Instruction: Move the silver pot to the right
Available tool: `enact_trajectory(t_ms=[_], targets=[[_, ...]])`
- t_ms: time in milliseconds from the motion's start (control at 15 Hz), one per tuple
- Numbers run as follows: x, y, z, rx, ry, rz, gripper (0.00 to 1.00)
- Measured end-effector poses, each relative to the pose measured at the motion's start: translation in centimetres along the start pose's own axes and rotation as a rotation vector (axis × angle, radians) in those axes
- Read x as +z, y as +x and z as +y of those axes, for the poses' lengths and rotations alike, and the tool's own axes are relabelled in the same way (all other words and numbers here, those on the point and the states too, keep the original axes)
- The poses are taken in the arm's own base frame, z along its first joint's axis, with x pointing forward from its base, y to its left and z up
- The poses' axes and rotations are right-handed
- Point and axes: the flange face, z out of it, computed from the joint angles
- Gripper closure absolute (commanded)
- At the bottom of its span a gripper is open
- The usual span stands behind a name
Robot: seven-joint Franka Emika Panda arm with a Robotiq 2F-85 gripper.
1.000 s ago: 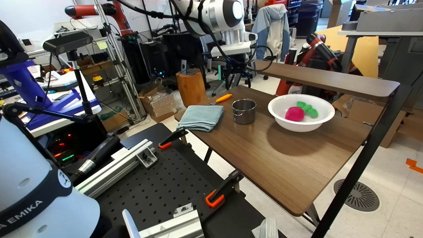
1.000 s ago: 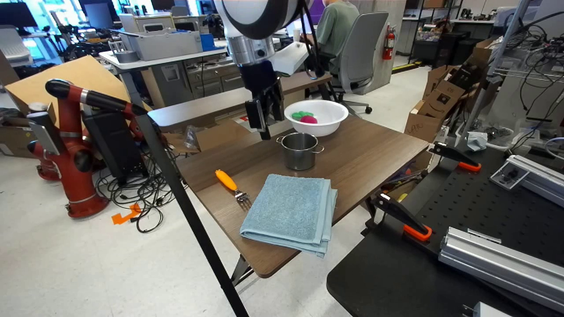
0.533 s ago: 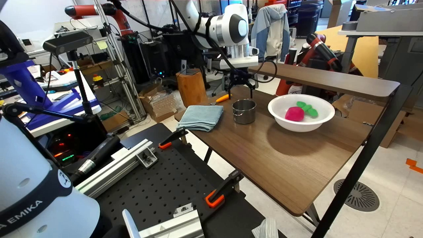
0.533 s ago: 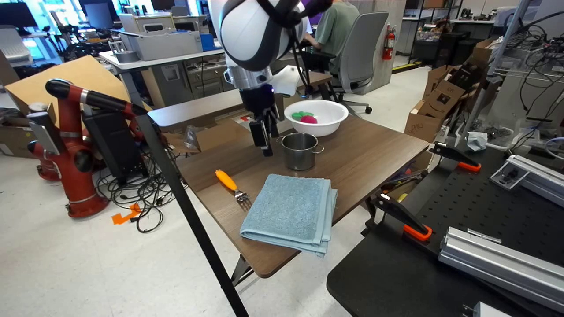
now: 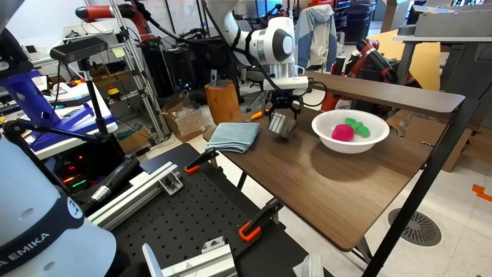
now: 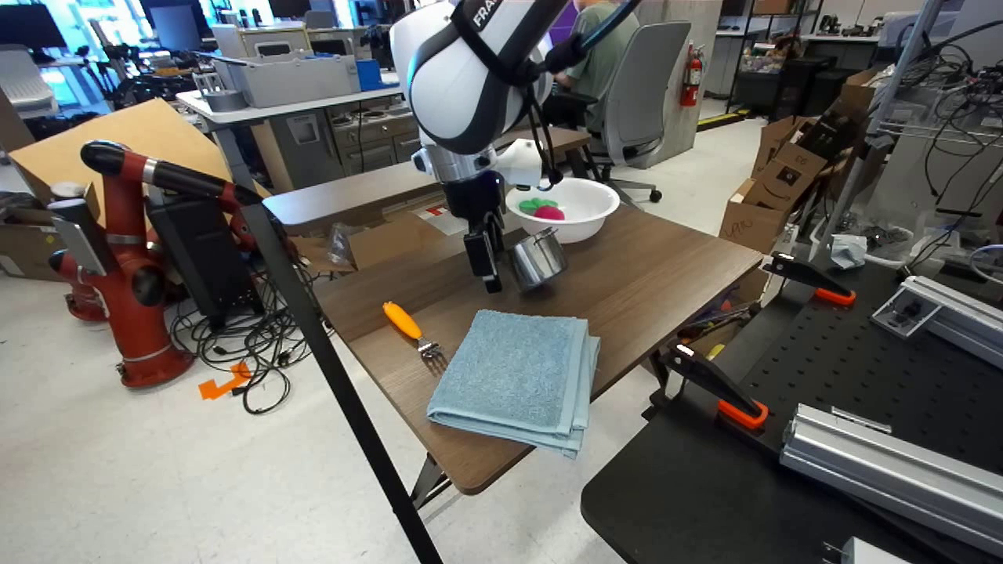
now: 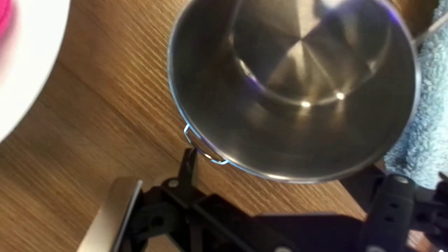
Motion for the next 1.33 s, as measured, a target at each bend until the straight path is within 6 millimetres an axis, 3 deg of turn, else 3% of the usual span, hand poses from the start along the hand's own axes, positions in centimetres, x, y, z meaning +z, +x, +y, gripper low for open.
enact_trajectory(t_ms=[400,867,1333], targets=[[-0.5,-0.1,0.7,-0.006,-0.004,0.009,0.0],[-4.4,0.0,1.1,-0.003,-0.036,0.051,0.0],[-2.8,0.0,-0.6,-0.024,-0.011,0.026,0.0]])
